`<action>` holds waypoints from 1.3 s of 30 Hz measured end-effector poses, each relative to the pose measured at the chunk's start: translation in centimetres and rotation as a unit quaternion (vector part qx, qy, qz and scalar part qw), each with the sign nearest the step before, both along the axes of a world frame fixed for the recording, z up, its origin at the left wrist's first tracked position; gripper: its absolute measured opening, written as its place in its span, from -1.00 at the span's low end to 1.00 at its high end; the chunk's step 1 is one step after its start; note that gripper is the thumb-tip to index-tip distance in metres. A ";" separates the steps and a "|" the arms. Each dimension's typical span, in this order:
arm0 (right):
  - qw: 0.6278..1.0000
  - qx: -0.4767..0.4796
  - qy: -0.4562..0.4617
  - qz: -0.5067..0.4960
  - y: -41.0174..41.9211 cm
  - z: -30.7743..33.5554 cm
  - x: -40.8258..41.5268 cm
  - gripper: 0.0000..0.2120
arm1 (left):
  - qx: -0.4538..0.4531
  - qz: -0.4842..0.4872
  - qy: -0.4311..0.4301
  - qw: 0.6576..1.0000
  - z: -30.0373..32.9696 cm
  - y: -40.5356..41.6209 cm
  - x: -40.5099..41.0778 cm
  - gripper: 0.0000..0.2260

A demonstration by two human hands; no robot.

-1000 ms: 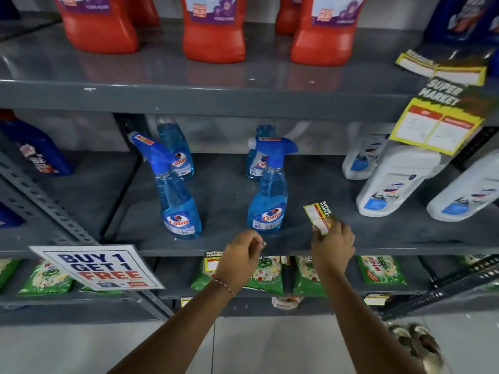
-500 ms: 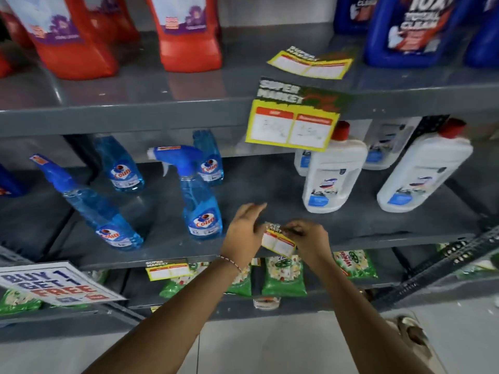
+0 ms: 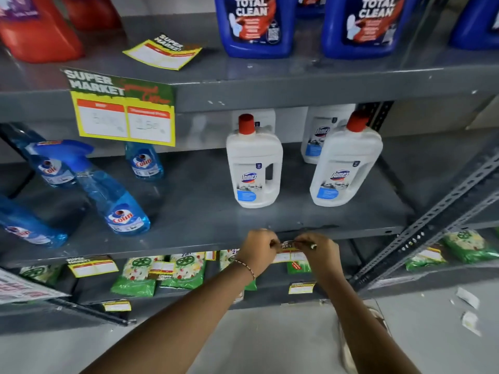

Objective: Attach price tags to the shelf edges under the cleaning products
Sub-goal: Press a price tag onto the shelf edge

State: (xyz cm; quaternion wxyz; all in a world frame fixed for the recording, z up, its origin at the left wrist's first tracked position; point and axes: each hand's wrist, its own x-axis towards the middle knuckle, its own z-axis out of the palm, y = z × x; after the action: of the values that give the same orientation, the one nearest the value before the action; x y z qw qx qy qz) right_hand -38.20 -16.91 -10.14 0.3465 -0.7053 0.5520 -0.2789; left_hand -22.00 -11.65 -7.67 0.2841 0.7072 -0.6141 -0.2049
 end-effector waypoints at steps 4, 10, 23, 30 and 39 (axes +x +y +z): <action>1.000 -0.006 0.000 0.007 -0.9 -0.9 -0.1 -0.93 | 0.015 0.024 0.002 1.000 -0.1 -0.7 -0.4 -0.91; 0.998 -0.062 0.020 0.000 -0.7 -1.8 0.1 -0.96 | 0.013 0.008 -0.034 0.999 -0.3 -0.8 -0.6 -0.89; 0.975 -0.156 0.089 -0.130 -0.1 -0.8 -0.4 -0.84 | 0.011 -0.040 -0.153 0.987 -0.2 0.3 1.4 -0.93; 0.979 -0.097 -0.142 -0.110 4.3 5.7 6.5 -0.94 | -0.148 0.169 0.273 0.935 9.0 5.8 9.4 -0.92; 0.892 -0.031 -0.449 0.022 8.1 21.6 14.7 -0.83 | -0.233 0.129 0.424 0.866 20.2 10.1 15.4 -0.85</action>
State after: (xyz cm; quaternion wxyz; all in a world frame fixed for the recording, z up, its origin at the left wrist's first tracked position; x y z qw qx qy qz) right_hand -23.52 -8.81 11.48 0.5417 -0.5272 0.3125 -0.5754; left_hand -6.59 -1.52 12.50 0.6974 0.5383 -0.3678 -0.2978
